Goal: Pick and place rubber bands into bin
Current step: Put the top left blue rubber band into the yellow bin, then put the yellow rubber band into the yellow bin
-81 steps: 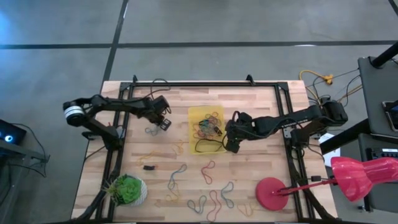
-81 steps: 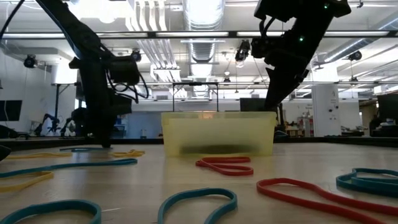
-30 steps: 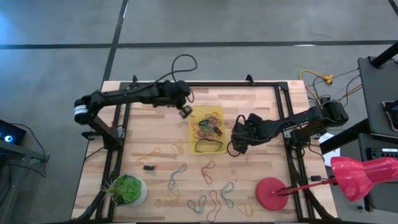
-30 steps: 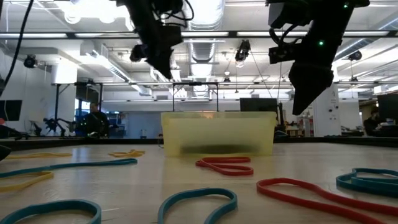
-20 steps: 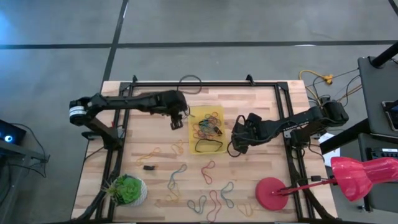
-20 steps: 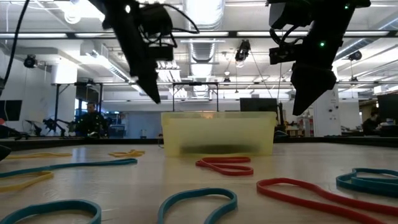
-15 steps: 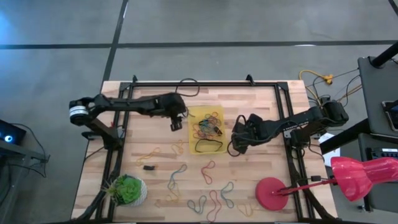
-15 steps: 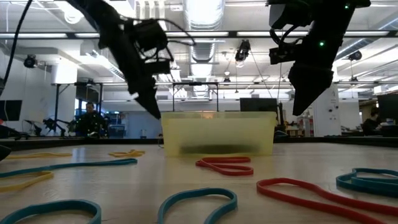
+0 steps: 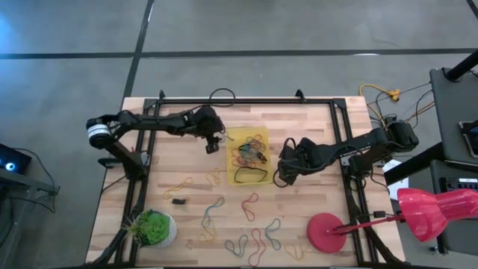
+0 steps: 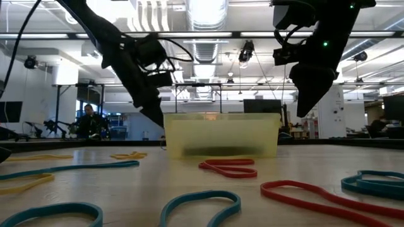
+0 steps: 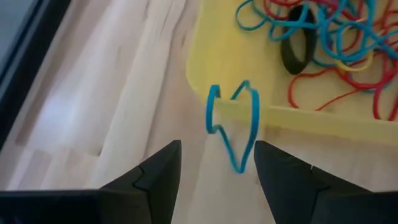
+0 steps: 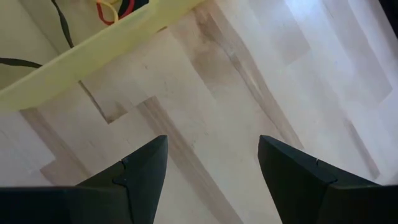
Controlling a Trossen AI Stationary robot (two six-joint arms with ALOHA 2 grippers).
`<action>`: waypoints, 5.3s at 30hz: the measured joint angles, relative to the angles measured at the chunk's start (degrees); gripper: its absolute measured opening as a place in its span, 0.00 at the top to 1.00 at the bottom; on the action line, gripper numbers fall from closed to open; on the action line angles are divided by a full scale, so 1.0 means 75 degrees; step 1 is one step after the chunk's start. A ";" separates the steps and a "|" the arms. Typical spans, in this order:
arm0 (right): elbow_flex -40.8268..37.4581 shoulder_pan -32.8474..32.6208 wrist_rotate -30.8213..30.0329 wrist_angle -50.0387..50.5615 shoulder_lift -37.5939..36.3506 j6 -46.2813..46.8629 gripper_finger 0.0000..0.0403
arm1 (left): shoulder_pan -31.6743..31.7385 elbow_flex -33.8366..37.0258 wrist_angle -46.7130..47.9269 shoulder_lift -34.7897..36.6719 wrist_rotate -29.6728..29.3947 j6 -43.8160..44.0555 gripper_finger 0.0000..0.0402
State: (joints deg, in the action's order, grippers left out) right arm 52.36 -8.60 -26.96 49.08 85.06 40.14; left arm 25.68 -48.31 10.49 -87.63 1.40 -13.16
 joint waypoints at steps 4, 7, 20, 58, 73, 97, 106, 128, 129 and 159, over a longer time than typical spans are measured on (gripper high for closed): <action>0.0000 0.0000 0.0003 -0.0003 0.0000 0.0035 0.41 | 0.0069 0.0000 -0.0409 -0.0115 0.0391 -0.0170 0.53; 0.0000 0.0000 0.0003 -0.0003 0.0000 0.0052 0.41 | 0.0124 -0.0002 -0.0682 -0.0243 0.0665 -0.0335 0.53; 0.0003 0.0003 0.0006 0.0003 0.0000 0.0050 0.41 | 0.0208 -0.0153 -0.0818 -0.0685 0.0362 -0.1383 0.87; -0.0017 -0.0003 -0.0414 0.0227 -0.0032 -0.1630 0.41 | -0.1743 -0.3582 0.3042 -0.0330 -0.0032 0.1872 0.54; -0.0122 -0.0003 -0.0379 0.0224 -0.0282 -0.2573 0.41 | -0.2909 -0.1397 0.3935 0.0160 0.0281 -0.0153 0.61; -0.0357 -0.0003 -0.0178 0.0277 -0.0848 -0.2090 0.41 | -0.3145 0.0207 0.0950 -0.0716 0.0754 -0.1534 0.62; -0.0355 -0.0003 -0.0172 0.0411 -0.0877 -0.1751 0.41 | -0.3125 0.0371 0.0892 -0.1281 0.0890 -0.1563 0.80; -0.0391 0.0058 -0.0215 0.0391 -0.0848 -0.1751 0.41 | -0.2983 -0.1704 0.4000 0.1278 -0.1134 -0.0348 1.00; -0.0391 0.0070 -0.0248 0.0373 -0.0845 -0.1751 0.41 | -0.2969 -0.2009 0.3970 0.1288 -0.1158 -0.0424 1.00; -0.0396 0.0093 -0.0370 0.0280 -0.0857 -0.1008 0.41 | -0.2451 -0.4925 0.2472 -0.1414 -0.0268 -0.2164 1.00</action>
State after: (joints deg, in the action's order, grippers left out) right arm 49.39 -7.90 -29.74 51.18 78.63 32.58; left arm 7.29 -85.25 29.03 -98.24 -0.61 -29.39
